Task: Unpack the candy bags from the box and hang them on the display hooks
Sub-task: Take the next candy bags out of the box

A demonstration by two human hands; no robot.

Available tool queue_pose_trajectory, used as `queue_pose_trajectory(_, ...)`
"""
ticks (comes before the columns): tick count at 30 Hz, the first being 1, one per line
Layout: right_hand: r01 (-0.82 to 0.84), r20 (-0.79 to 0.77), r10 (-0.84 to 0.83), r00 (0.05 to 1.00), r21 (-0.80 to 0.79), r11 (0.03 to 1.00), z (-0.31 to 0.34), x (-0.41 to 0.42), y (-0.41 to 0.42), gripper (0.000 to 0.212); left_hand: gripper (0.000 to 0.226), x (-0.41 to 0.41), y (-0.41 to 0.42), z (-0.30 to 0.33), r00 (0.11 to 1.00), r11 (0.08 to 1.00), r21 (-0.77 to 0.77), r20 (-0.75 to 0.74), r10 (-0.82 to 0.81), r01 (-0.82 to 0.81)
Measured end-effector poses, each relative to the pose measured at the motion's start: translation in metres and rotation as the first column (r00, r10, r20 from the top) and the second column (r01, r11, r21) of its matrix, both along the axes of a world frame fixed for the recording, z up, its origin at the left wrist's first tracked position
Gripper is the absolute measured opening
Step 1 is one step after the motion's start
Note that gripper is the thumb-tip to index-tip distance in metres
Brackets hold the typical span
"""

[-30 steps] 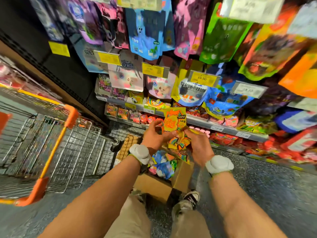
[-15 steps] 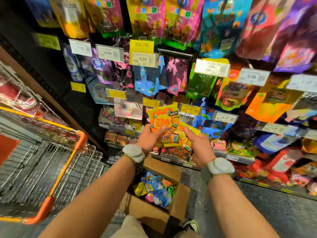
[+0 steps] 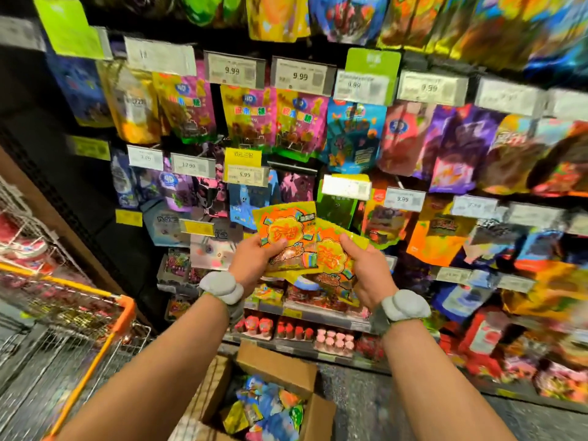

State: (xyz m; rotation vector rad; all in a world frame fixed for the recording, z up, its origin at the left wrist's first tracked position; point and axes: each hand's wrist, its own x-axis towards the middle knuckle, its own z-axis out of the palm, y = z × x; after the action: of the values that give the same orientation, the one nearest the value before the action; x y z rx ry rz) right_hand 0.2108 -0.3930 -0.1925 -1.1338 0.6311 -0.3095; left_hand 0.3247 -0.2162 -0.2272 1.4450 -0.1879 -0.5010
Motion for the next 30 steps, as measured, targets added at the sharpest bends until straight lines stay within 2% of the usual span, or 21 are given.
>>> queue_pose_trajectory(2,-0.013,0.020,0.014,1.000,-0.019,1.000,0.009,0.001,-0.005,0.017,0.019,0.000,-0.003,0.014,1.000,0.999,-0.052,-0.010,-0.007,0.006)
queue_pose_trajectory(7,-0.013,0.087,0.021,0.996,-0.086,0.996,0.033,0.003,-0.015,0.027,0.028,-0.002,-0.003,0.056,0.999,0.992,-0.118,0.010,-0.042,0.043)
queue_pose_trajectory(10,-0.004,0.103,0.021,0.994,-0.159,0.987,0.045,0.003,-0.017,0.028,0.023,-0.006,-0.003,0.074,0.997,0.980,-0.186,0.039,-0.062,0.068)
queue_pose_trajectory(11,0.001,0.114,0.022,0.993,-0.193,0.981,0.050,0.002,-0.018,0.033,0.022,-0.007,-0.003,0.080,0.997,0.973,-0.220,0.031,-0.067,0.072)
queue_pose_trajectory(13,0.025,0.117,0.009,0.993,-0.288,0.957,0.054,0.005,-0.022,0.068,0.022,-0.007,-0.004,0.090,0.997,0.964,-0.255,0.021,-0.074,0.077)
queue_pose_trajectory(14,0.028,0.114,0.011,0.993,-0.341,0.940,0.055,0.008,-0.028,0.079,0.024,-0.006,-0.005,0.095,0.996,0.962,-0.259,0.026,-0.081,0.085)
queue_pose_trajectory(15,0.031,0.109,0.011,0.994,-0.377,0.926,0.057,0.009,-0.031,0.076,0.026,-0.005,-0.006,0.099,0.996,0.962,-0.257,0.027,-0.084,0.088)
queue_pose_trajectory(20,0.066,0.192,0.023,0.981,-0.444,0.894,0.094,0.007,-0.031,0.026,0.020,0.009,-0.009,0.130,0.993,0.974,-0.209,0.096,-0.069,0.088)
queue_pose_trajectory(24,0.134,0.253,-0.019,0.967,-0.449,0.883,0.120,0.011,-0.039,0.020,0.026,0.023,-0.012,0.157,0.974,0.985,-0.159,0.223,-0.031,0.068)
queue_pose_trajectory(27,0.184,0.331,-0.039,0.943,-0.417,0.890,0.135,0.013,-0.043,0.024,0.019,0.029,-0.015,0.174,0.936,0.992,-0.124,0.352,0.024,0.021)
queue_pose_trajectory(30,0.244,0.380,-0.074,0.922,-0.421,0.874,0.148,0.015,-0.039,0.012,0.012,0.032,-0.017,0.183,0.878,0.995,-0.079,0.470,0.095,-0.065)
